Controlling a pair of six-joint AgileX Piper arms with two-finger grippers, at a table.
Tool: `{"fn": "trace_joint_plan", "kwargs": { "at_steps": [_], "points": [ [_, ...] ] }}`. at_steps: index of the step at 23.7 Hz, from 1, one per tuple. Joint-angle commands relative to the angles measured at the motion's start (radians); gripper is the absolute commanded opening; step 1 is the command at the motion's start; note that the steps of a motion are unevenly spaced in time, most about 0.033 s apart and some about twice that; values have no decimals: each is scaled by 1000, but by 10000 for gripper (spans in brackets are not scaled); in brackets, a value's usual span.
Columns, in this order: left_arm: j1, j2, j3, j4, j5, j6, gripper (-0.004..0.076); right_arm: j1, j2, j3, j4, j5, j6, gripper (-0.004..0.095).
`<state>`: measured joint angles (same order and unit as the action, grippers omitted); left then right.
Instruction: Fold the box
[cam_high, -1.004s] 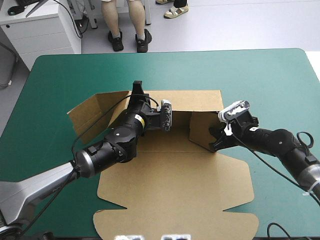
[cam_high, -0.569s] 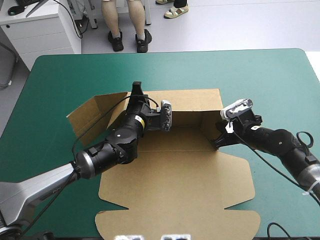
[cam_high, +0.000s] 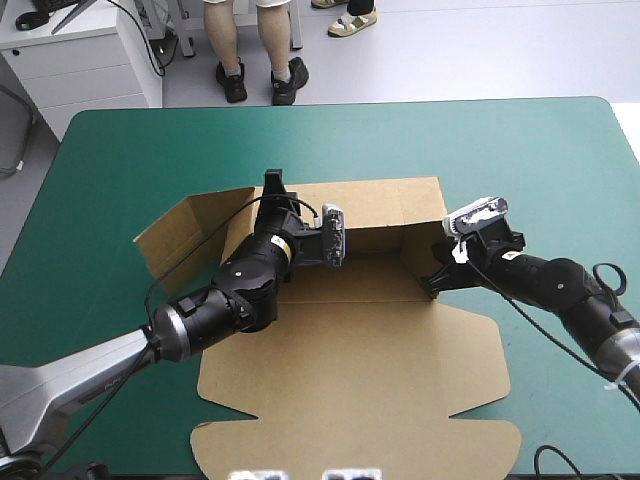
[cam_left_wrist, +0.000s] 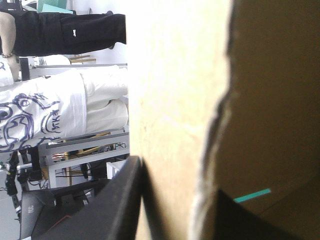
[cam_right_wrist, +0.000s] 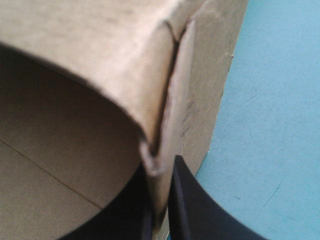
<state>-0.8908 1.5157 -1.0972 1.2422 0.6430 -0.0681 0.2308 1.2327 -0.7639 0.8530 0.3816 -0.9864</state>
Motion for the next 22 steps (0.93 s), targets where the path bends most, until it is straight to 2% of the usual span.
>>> {"fn": "trace_joint_plan", "kwargs": {
  "at_steps": [1, 2, 4, 8, 11, 15, 18, 19, 20, 22],
  "points": [
    [-37, -54, -15, -8, -8, -17, 372, 4, -21, -29, 31, 9, -1, -18],
    [-56, -68, -15, -10, 6, -17, 447, 4, -21, -29, 31, 9, 3, -18],
    [-93, -98, -15, -10, 48, -17, 481, 4, -21, -29, 31, 6, 3, -18],
    [-203, -176, -15, -11, 121, -17, 480, 4, -21, -29, 31, -5, 22, -18],
    [-312, -229, -15, -14, 247, -17, 470, 4, -21, -29, 31, -10, 22, -18],
    [-399, -260, -15, -14, 318, -17, 347, 4, -21, -29, 31, -10, 24, -18],
    [-451, -281, -15, -14, 351, -17, 144, 4, -21, -29, 31, -10, 24, -18],
    [-467, -285, -20, -18, 363, -17, 41, 4, -21, -29, 31, -10, 24, -18],
    [-477, -287, -28, -24, 370, -10, -8, 4, -21, -29, 31, -10, 24, -18],
    [-484, -287, -54, -65, 376, 9, 20, 4, -21, -29, 31, -10, 24, -18]
  ]
}}
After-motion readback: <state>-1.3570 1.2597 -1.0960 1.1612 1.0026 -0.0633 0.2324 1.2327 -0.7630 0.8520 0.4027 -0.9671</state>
